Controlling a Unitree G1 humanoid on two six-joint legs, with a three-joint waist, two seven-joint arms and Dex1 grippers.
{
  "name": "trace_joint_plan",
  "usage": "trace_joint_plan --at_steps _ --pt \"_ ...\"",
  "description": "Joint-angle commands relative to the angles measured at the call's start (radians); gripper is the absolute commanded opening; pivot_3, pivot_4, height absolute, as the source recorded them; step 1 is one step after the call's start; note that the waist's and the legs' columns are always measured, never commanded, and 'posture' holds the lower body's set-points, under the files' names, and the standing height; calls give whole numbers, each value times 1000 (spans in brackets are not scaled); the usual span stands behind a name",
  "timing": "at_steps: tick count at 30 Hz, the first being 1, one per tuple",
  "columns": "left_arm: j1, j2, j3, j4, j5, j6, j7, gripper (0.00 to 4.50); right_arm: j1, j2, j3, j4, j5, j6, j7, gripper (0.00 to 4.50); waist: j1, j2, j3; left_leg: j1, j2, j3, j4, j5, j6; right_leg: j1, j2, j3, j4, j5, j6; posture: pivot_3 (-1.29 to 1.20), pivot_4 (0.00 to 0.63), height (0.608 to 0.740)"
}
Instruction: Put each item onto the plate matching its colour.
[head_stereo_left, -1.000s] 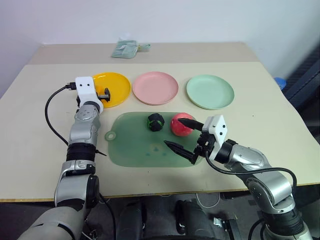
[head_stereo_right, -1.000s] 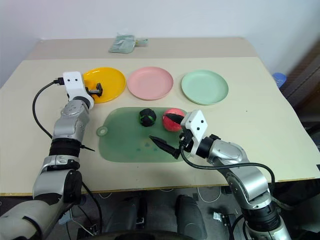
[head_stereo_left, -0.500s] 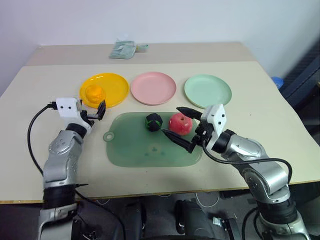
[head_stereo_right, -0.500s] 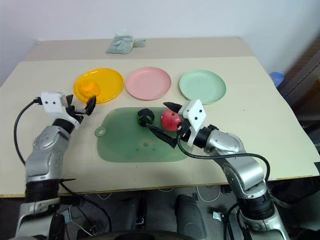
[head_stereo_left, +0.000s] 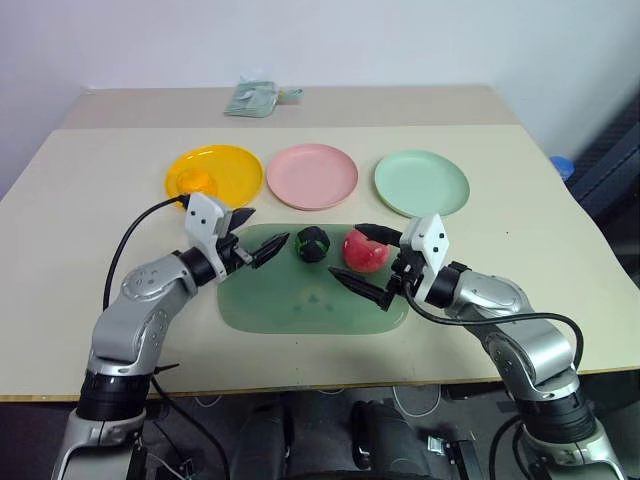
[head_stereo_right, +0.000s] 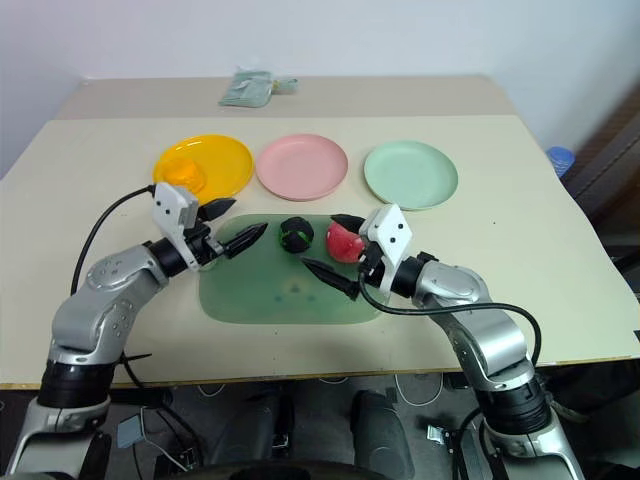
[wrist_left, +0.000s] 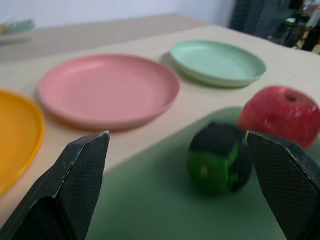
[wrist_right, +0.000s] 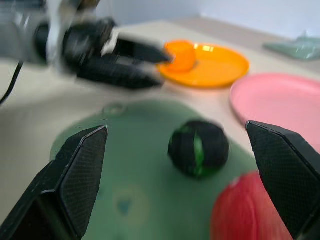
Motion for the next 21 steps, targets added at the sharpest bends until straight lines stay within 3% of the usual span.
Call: trace_joint_plan --at_steps 1,6,13,21 --pt "-20 4 -1 12 6 -18 -25 4474 -11 -3 -11 -50 -13 -18 -6 4500 -4 0 0 0 0 0 0 0 0 0 0 0 0 0 0 0 150 740" --pt "28 59 52 27 -8 -39 -95 4474 -109 4 73 -72 -79 66 -46 4500 -13 0 0 0 1 0 0 0 0 -1 1 0 1 0 0 0 150 740" --pt "257 211 144 -14 4 -162 -267 4474 -338 58 228 34 -164 209 -54 4500 -25 1 1 0 2 -1 -1 0 0 -3 0 0 2 -1 -1 0 150 740" --pt "439 209 201 -106 -23 -233 -307 4474 -468 186 295 284 -250 289 -105 4500 -20 1 1 -1 2 -1 -1 0 0 -3 -5 0 0 -1 -2 0 150 740"
